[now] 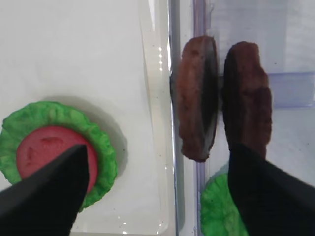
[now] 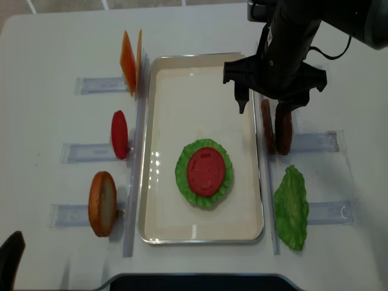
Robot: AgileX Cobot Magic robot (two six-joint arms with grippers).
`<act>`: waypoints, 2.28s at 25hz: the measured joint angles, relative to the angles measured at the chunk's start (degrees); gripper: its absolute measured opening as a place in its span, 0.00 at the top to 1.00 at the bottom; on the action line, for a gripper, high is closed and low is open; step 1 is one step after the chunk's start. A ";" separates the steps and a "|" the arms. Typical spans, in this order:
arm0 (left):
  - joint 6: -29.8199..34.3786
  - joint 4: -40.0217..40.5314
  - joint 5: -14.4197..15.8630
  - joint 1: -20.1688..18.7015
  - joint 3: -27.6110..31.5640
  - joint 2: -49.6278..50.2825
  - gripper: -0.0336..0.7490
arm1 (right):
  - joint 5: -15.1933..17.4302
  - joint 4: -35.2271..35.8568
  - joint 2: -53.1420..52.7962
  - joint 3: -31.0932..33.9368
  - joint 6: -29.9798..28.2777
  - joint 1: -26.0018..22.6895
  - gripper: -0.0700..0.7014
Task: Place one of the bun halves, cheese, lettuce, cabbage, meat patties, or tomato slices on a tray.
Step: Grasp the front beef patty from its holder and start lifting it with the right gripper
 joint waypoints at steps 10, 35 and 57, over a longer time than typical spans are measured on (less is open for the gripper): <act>0.00 0.00 0.00 0.00 0.00 0.00 0.07 | -1.65 -0.79 3.20 -0.11 -0.65 0.00 0.16; 0.00 0.00 0.00 0.00 0.00 0.00 0.07 | -3.64 -2.74 4.58 -0.11 -1.12 0.00 0.16; 0.00 0.00 0.00 0.00 0.00 0.00 0.07 | -2.71 -6.64 8.19 -0.11 -1.12 0.00 0.19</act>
